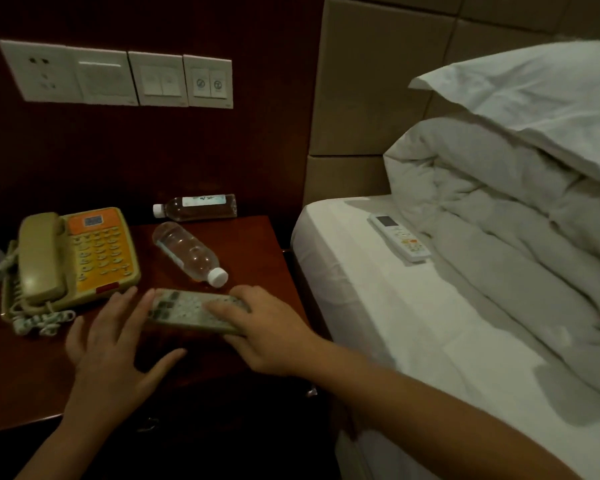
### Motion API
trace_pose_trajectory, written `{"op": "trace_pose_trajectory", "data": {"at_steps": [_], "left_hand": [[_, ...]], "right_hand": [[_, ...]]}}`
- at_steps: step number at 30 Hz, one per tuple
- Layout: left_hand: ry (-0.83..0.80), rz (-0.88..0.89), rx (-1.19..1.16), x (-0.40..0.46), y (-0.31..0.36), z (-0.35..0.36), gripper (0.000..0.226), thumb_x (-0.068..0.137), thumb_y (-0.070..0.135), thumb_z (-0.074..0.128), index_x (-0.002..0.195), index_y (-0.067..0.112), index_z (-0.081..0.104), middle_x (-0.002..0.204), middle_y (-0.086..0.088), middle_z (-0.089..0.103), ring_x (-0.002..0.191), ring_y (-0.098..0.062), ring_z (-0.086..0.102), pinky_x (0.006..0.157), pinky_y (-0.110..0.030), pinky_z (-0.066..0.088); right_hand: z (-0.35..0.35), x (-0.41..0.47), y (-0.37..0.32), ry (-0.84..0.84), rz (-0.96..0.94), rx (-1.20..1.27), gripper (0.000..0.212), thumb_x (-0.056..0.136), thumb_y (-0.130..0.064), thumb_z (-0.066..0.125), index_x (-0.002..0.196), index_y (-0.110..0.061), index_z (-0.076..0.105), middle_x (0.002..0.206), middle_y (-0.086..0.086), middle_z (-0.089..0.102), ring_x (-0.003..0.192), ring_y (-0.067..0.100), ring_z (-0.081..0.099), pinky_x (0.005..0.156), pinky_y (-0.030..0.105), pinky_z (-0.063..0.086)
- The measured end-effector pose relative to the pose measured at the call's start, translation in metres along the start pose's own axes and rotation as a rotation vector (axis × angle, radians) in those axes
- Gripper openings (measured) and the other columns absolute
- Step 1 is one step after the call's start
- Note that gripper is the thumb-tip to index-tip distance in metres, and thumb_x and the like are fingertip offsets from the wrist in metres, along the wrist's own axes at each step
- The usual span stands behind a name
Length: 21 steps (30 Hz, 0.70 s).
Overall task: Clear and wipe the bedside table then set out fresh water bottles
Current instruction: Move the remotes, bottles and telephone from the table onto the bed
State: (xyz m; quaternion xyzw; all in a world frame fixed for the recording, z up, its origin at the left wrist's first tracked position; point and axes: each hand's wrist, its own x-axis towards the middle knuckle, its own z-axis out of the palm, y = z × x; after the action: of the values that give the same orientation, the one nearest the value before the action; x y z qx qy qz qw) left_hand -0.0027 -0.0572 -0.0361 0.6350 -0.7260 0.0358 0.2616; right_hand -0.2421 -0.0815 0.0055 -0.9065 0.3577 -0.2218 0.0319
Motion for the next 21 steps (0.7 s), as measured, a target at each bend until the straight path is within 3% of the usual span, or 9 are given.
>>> {"op": "trace_pose_trajectory", "data": {"at_steps": [3,7,12,17,21], "left_hand": [[-0.023,0.034,0.037,0.000,0.003,0.002,0.094,0.078,0.084,0.019,0.144,0.019,0.038,0.147,-0.011,0.043,0.135,-0.028,0.038,0.114,-0.051,0.006],[-0.083,0.011,0.060,0.002,-0.001,0.004,0.096,0.074,0.087,0.018,0.146,0.025,0.034,0.146,-0.006,0.045,0.136,-0.027,0.038,0.114,-0.052,0.004],[-0.128,0.011,0.092,0.002,-0.004,0.007,0.092,0.076,0.085,0.017,0.146,0.028,0.033,0.144,-0.004,0.048,0.136,-0.026,0.039,0.111,-0.056,0.011],[-0.134,0.007,0.118,0.004,-0.007,0.010,0.092,0.076,0.084,0.017,0.147,0.028,0.032,0.146,-0.004,0.047,0.137,-0.026,0.037,0.110,-0.057,0.013],[-0.131,0.041,0.134,0.002,-0.006,0.011,0.091,0.078,0.082,0.015,0.146,0.026,0.035,0.143,-0.004,0.049,0.137,-0.024,0.037,0.111,-0.052,0.012]], "right_hand": [[-0.029,-0.028,0.042,0.191,0.105,-0.109,0.049,0.088,-0.031,0.052,0.134,-0.020,0.039,0.125,0.021,0.048,0.100,0.032,0.052,0.079,0.035,0.049],[-0.062,-0.050,0.109,0.398,0.467,-0.348,0.043,0.085,-0.026,0.051,0.126,-0.016,0.051,0.110,0.021,0.054,0.089,0.036,0.055,0.072,0.040,0.049],[-0.060,-0.067,0.160,0.254,0.869,-0.658,0.042,0.083,-0.026,0.056,0.124,-0.015,0.051,0.109,0.020,0.058,0.093,0.038,0.052,0.082,0.046,0.039],[-0.053,-0.058,0.170,0.198,0.980,-0.704,0.036,0.085,-0.022,0.045,0.120,-0.014,0.049,0.114,0.021,0.057,0.105,0.038,0.046,0.089,0.048,0.027],[-0.052,-0.059,0.170,0.183,0.994,-0.681,0.037,0.083,-0.023,0.047,0.118,-0.010,0.051,0.116,0.023,0.056,0.108,0.039,0.044,0.093,0.048,0.024]]}}
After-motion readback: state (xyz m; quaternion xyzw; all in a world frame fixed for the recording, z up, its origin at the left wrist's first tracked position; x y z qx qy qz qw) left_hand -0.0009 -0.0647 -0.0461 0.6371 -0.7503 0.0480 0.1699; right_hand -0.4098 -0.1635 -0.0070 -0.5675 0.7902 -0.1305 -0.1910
